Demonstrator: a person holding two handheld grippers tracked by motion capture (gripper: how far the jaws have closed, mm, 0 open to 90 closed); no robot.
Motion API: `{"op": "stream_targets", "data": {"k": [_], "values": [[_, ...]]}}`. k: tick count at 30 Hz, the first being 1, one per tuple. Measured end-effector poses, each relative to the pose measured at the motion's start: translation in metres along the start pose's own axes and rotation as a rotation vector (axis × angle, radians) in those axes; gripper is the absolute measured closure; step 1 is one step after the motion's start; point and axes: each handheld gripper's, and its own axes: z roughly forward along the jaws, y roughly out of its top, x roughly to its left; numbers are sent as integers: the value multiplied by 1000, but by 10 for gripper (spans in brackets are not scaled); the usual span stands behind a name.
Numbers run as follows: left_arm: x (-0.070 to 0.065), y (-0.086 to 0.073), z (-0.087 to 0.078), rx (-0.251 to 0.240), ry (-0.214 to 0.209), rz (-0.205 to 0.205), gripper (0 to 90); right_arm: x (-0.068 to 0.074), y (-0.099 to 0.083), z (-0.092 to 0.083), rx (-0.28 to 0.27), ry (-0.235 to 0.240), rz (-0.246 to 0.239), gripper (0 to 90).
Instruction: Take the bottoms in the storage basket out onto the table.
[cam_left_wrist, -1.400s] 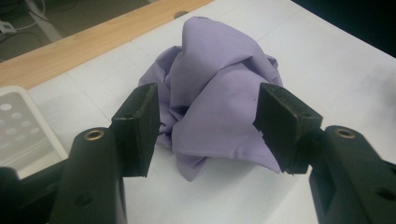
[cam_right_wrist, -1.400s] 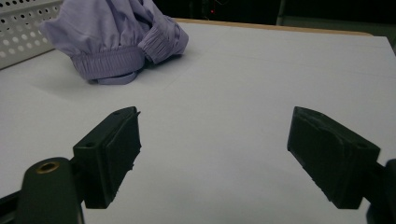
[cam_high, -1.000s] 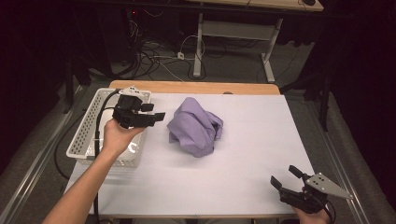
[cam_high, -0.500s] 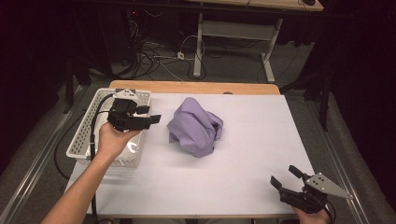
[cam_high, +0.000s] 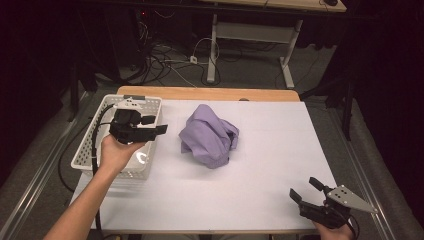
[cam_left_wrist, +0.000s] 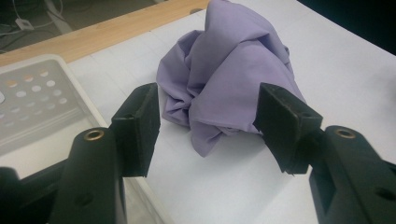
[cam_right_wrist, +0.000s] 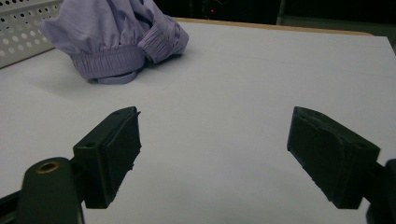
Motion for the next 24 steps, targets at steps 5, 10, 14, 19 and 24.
{"op": "stream_targets", "data": {"k": [5,10,14,19,24], "values": [[1,-1,-3,-3,2,-1,392,0,0,0,0,1,2,180],[3,-2,-7,-7,2,-2,392,0,0,0,1,1,4,180],[4,-2,-10,-15,1,-7,392,0,0,0,1,1,3,180],[6,-2,-14,-20,4,-7,392,0,0,0,1,1,6,180],[9,-3,-17,-27,10,-10,392,0,0,0,1,1,3,180]]}}
